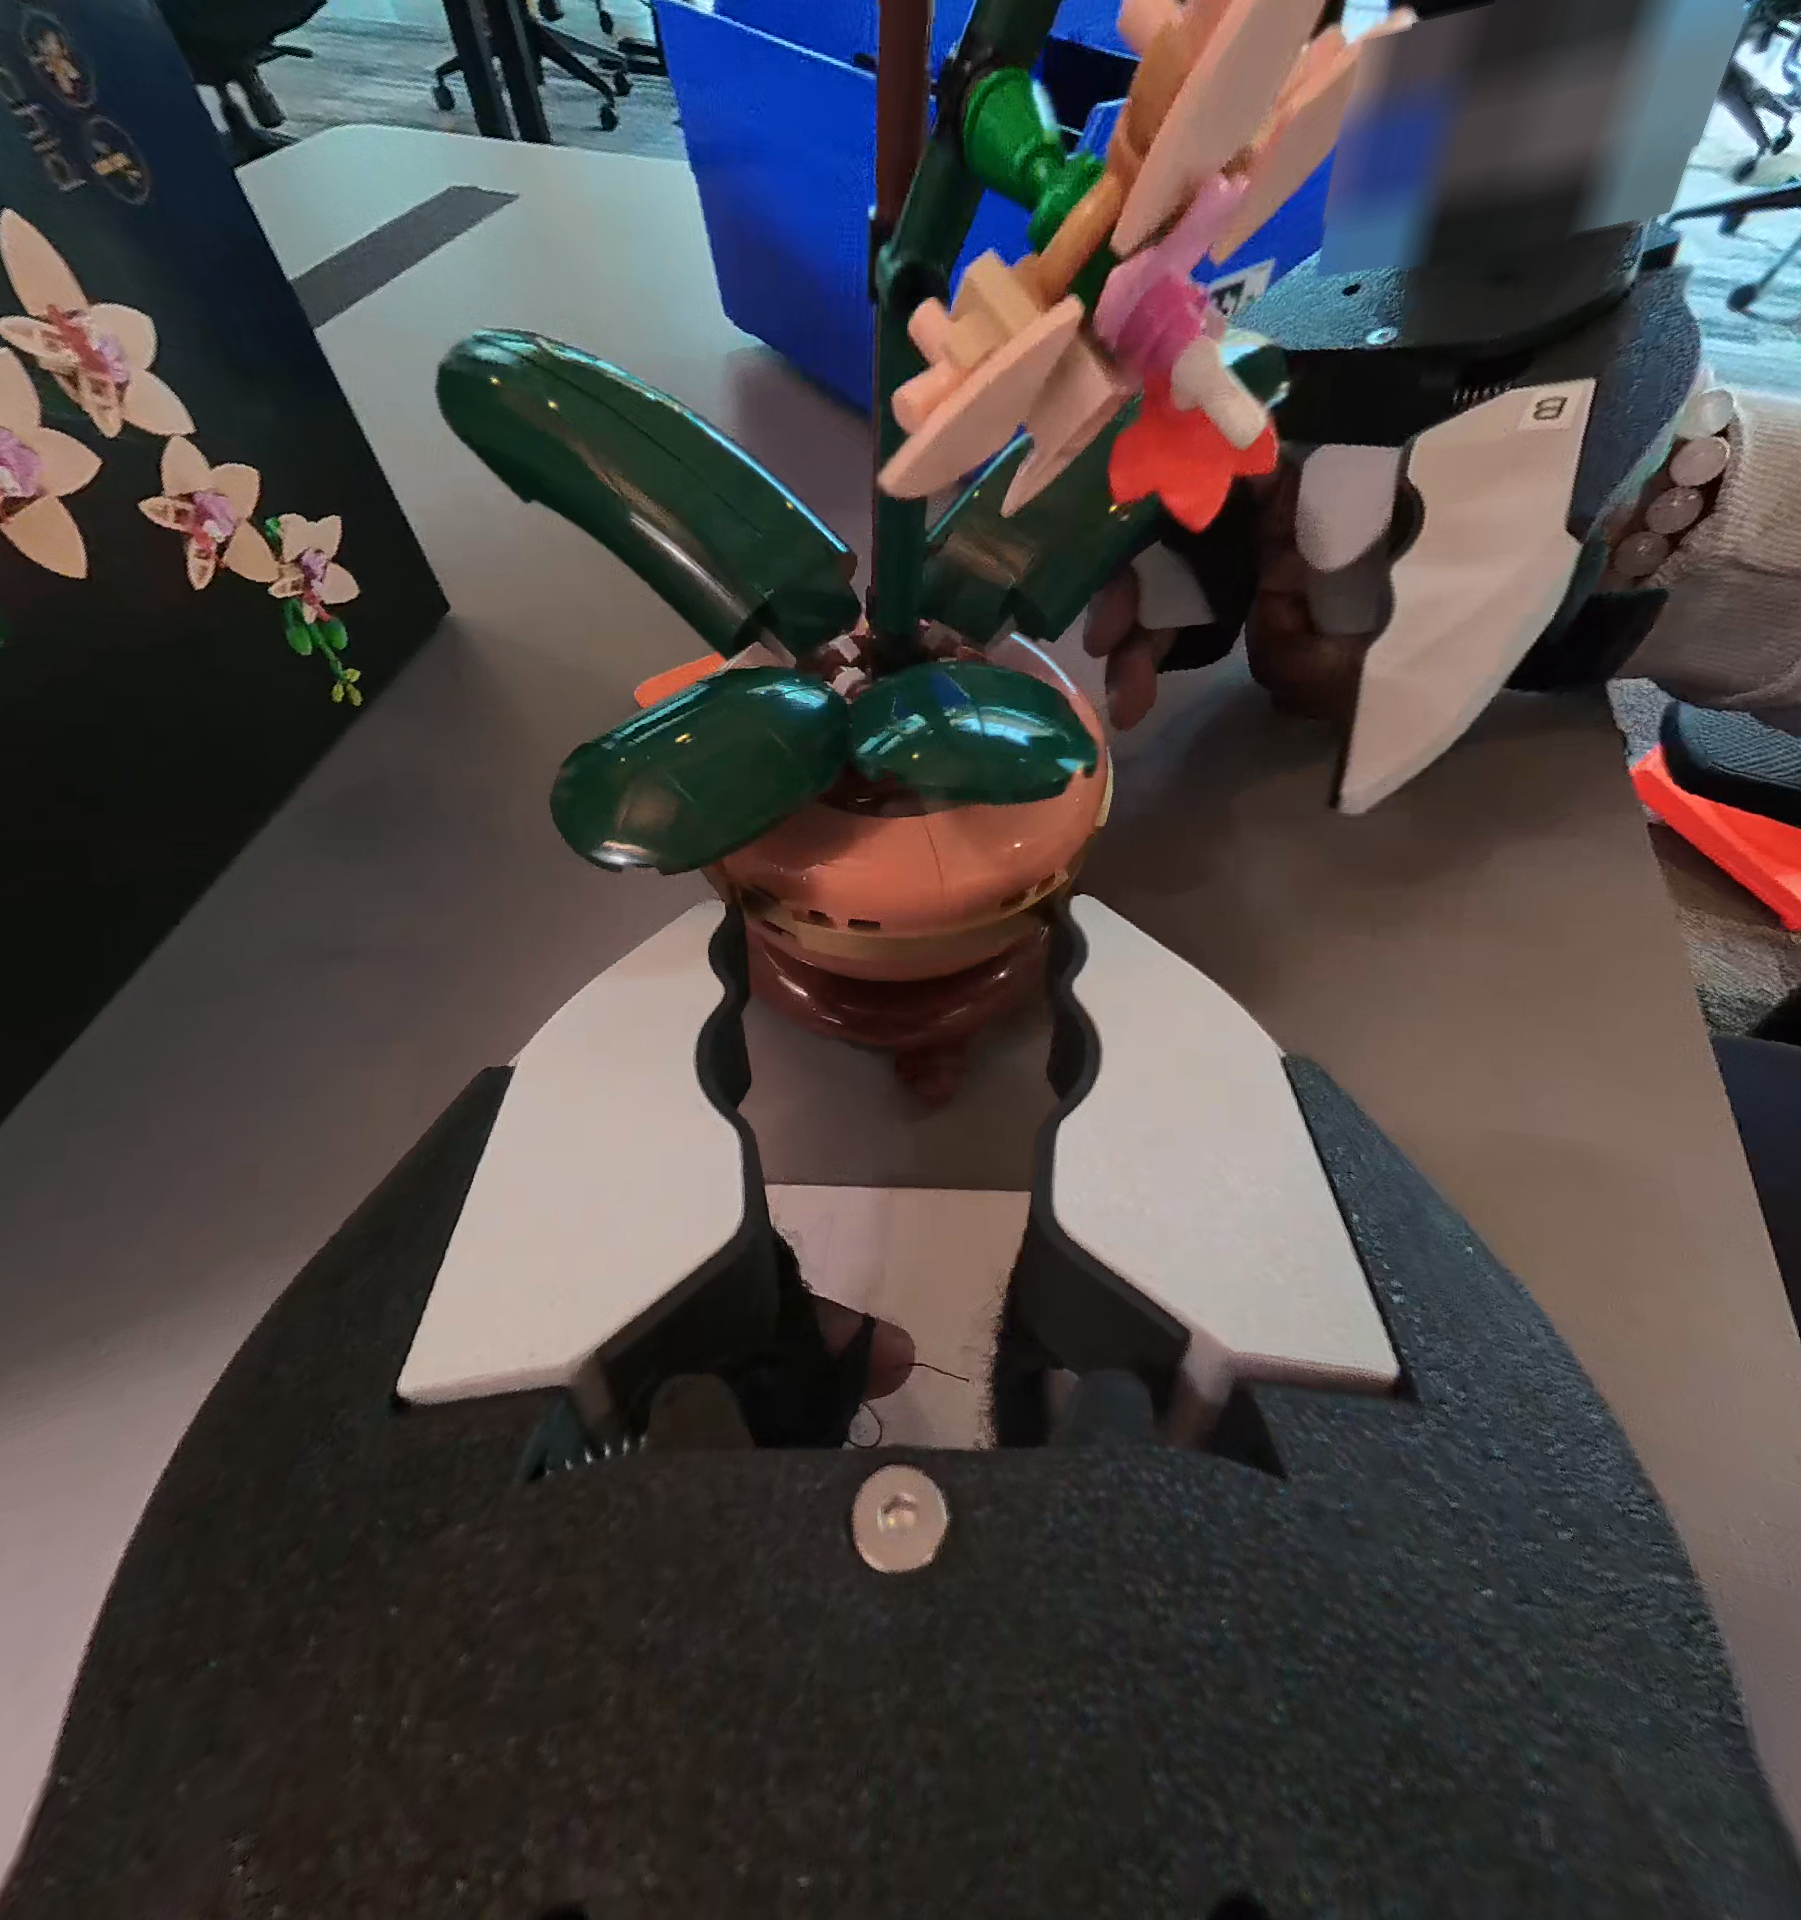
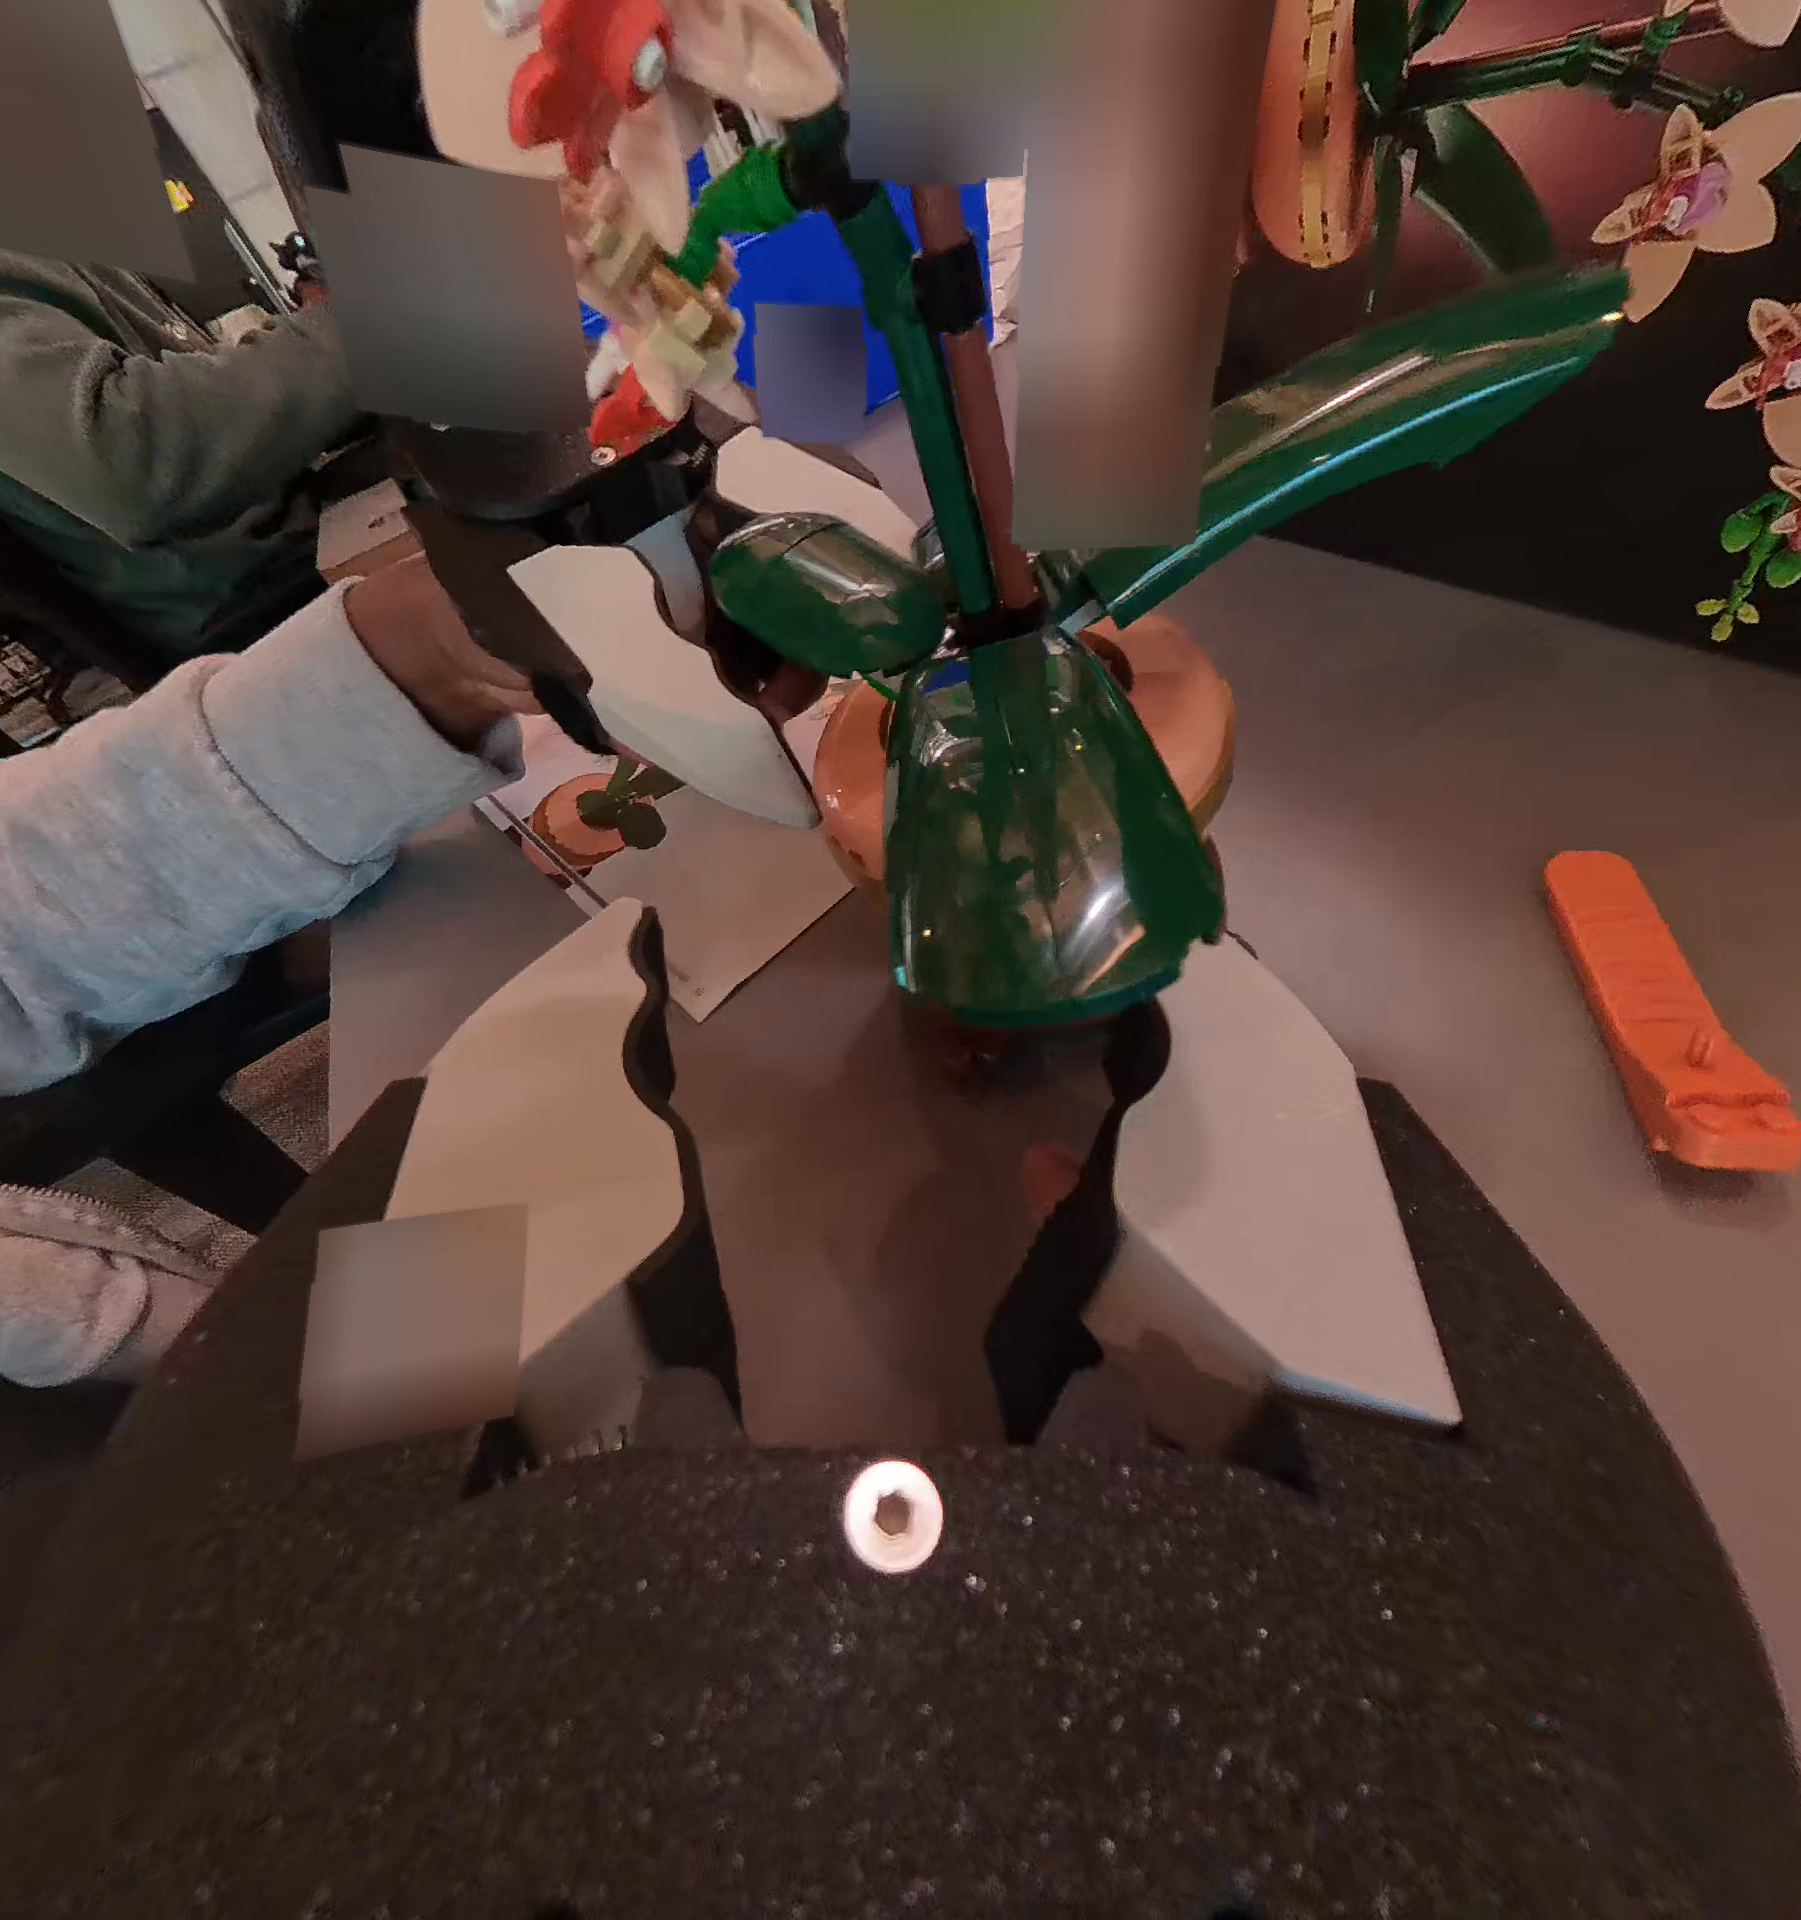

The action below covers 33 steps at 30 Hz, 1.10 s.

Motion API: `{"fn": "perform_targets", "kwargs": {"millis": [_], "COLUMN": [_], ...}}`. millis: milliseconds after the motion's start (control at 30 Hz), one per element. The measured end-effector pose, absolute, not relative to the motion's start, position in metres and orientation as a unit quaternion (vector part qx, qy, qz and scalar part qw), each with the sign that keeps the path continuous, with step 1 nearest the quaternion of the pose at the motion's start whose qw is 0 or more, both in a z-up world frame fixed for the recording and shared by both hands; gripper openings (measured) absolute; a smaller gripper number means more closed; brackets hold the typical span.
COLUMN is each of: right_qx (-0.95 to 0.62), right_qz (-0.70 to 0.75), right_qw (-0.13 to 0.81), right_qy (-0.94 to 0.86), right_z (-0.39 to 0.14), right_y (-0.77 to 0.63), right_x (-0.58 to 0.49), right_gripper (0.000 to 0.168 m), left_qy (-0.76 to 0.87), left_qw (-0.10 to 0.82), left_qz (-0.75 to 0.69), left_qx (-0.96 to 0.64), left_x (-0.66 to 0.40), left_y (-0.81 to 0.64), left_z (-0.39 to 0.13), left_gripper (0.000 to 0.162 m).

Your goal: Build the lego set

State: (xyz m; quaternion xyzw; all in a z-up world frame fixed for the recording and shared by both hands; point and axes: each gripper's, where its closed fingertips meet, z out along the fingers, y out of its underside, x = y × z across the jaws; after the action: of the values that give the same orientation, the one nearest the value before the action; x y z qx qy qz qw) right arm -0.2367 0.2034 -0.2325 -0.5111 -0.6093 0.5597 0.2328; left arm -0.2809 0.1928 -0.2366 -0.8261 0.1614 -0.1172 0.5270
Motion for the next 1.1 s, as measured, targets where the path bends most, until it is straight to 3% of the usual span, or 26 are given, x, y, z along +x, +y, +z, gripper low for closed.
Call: {"fn": "perform_targets", "kwargs": {"millis": [333, 467, 900, 1100], "right_qx": [-0.508, -0.520, -0.473, -0.460], "right_qz": [0.583, 0.571, 0.549, 0.569], "right_qw": [0.216, 0.226, 0.366, 0.374], "right_qy": [-0.596, -0.593, -0.584, -0.570], "right_z": [-0.228, -0.227, -0.184, -0.178], "right_y": [0.192, 0.201, 0.231, 0.228], "right_x": [-0.210, -0.200, -0.152, -0.148], "right_gripper": [0.076, 0.082, 0.078, 0.077], "left_qy": [0.179, 0.152, -0.046, -0.178], "left_qw": [0.506, 0.514, 0.376, 0.329], "left_qz": [-0.109, -0.094, 0.093, 0.008], "left_qx": [-0.837, -0.839, -0.921, -0.927], "left_x": [-0.273, -0.285, -0.395, -0.409], "left_y": [0.198, 0.178, -0.035, -0.100], "left_z": [-0.241, -0.229, -0.221, -0.244], "left_gripper": [0.052, 0.052, 0.055, 0.080]}}
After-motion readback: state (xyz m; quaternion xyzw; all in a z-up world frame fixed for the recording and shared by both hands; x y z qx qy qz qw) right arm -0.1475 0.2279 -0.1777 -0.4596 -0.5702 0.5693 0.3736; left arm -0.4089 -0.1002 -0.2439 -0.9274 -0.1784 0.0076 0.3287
